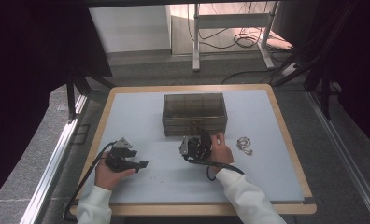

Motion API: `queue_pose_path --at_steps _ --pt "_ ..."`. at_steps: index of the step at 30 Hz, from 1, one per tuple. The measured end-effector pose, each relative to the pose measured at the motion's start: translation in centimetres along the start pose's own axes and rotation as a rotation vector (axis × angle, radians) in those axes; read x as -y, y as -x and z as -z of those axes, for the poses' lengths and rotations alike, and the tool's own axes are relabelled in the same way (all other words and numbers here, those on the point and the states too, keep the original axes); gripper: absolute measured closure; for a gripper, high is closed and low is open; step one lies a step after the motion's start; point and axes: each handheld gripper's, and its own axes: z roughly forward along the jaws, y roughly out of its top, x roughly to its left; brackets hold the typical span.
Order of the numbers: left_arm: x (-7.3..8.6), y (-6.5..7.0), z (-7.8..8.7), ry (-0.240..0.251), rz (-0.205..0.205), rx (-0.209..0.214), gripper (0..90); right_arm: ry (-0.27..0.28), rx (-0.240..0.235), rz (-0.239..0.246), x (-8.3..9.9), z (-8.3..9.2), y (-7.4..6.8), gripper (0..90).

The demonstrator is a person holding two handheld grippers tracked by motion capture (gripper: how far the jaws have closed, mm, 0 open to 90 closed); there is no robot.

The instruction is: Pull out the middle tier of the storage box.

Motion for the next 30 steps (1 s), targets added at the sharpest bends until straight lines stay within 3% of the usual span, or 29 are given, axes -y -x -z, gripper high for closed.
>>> queue_pose_path --at_steps 30 --pt "0.1 -0.1 0.0 -0.004 0.001 0.001 28.7 -0.007 0.038 0.119 -0.6 -1.1 -1.0 52.8"
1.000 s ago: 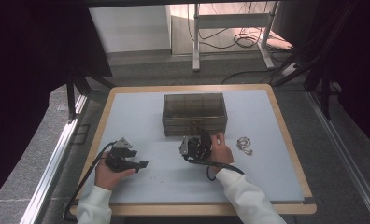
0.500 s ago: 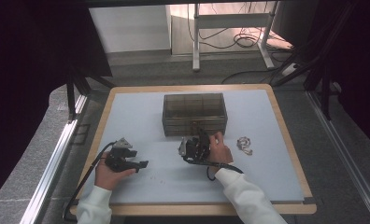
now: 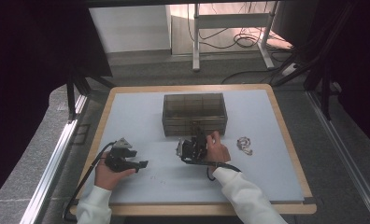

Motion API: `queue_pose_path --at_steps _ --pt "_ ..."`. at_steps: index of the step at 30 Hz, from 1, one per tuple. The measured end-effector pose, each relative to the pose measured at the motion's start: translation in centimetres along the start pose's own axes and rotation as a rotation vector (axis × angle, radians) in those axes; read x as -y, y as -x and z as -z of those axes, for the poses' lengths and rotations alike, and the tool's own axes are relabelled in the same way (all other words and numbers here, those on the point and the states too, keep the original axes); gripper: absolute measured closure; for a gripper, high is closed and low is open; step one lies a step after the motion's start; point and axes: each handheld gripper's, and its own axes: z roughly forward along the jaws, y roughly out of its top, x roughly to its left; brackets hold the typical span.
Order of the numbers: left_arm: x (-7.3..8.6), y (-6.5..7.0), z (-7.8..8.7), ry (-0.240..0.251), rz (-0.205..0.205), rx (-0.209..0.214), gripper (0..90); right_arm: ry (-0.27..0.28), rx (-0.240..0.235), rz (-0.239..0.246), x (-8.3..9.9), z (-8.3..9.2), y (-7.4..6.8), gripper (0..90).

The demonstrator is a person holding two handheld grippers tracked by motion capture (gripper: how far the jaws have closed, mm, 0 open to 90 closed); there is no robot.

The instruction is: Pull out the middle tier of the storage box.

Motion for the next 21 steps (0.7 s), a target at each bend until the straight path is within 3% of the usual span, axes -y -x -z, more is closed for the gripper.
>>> queue_pose_path --at_steps 21 --pt "0.06 -0.08 0.0 0.0 0.005 0.0 28.7 -0.004 0.033 0.041 -0.36 -0.35 -0.36 57.3"
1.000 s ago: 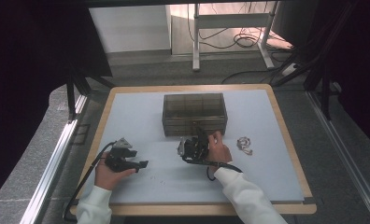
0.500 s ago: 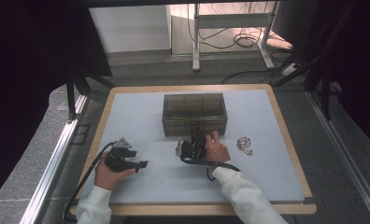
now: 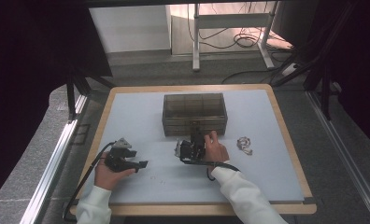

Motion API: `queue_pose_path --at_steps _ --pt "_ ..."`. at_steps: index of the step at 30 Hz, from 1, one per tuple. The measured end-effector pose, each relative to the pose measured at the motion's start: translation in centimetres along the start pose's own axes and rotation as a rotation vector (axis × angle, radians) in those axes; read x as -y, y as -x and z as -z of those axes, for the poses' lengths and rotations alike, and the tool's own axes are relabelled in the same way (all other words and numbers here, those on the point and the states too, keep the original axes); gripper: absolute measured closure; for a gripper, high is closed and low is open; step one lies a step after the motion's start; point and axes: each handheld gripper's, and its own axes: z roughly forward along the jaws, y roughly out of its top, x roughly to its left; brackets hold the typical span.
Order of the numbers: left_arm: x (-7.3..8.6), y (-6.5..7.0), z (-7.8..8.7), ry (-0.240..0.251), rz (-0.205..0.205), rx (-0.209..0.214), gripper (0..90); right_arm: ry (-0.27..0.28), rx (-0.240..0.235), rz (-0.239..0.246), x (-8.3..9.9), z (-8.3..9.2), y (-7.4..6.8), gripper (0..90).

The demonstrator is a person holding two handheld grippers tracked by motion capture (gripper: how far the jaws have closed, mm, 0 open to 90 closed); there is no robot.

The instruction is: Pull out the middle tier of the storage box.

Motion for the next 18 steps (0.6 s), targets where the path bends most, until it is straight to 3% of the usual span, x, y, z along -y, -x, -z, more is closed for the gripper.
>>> queue_pose_path --at_steps 18 --pt "0.03 -0.05 0.03 0.001 0.001 0.001 28.7 0.004 0.023 0.035 -0.1 -0.61 -0.2 62.2"
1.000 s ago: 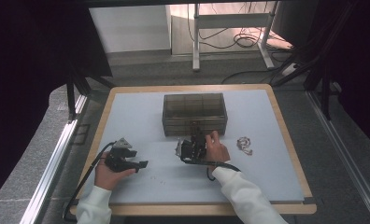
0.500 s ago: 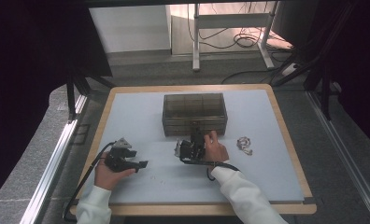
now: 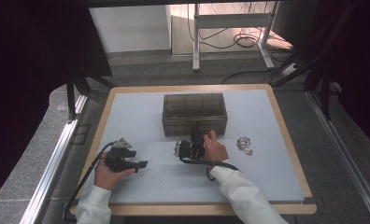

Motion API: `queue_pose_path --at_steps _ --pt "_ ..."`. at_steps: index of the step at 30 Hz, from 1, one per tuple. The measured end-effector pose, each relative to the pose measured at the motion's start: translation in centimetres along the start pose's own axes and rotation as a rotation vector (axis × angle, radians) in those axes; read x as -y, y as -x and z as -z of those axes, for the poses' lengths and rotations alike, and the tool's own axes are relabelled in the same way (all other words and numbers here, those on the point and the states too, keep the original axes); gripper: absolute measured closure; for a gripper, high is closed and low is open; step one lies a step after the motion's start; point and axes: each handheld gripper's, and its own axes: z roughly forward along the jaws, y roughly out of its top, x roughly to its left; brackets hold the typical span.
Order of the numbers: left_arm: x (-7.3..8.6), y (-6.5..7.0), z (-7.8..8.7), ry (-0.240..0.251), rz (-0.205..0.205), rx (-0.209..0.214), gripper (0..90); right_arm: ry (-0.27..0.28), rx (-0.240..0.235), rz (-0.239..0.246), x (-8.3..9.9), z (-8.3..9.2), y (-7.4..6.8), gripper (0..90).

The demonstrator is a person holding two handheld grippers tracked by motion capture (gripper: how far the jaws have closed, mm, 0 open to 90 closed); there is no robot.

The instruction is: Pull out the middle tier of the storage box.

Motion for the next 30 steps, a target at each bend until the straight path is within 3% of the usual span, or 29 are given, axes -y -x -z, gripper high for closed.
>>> queue_pose_path --at_steps 2,6,13,30 --pt "0.0 -0.02 0.0 0.0 -0.001 0.002 28.7 -0.018 0.012 0.006 -0.06 0.08 0.02 62.4" --pt "0.01 -0.03 -0.01 0.0 0.0 0.001 28.7 0.002 0.006 0.0 0.0 -0.1 -0.02 63.5" --pt "0.03 -0.07 -0.04 -0.001 0.0 0.002 28.7 -0.022 0.028 0.012 -0.06 -0.08 -0.03 64.9" --pt "0.04 -0.09 -0.04 0.0 0.002 0.006 28.7 -0.017 0.06 0.037 -0.24 -0.37 -0.38 69.3"
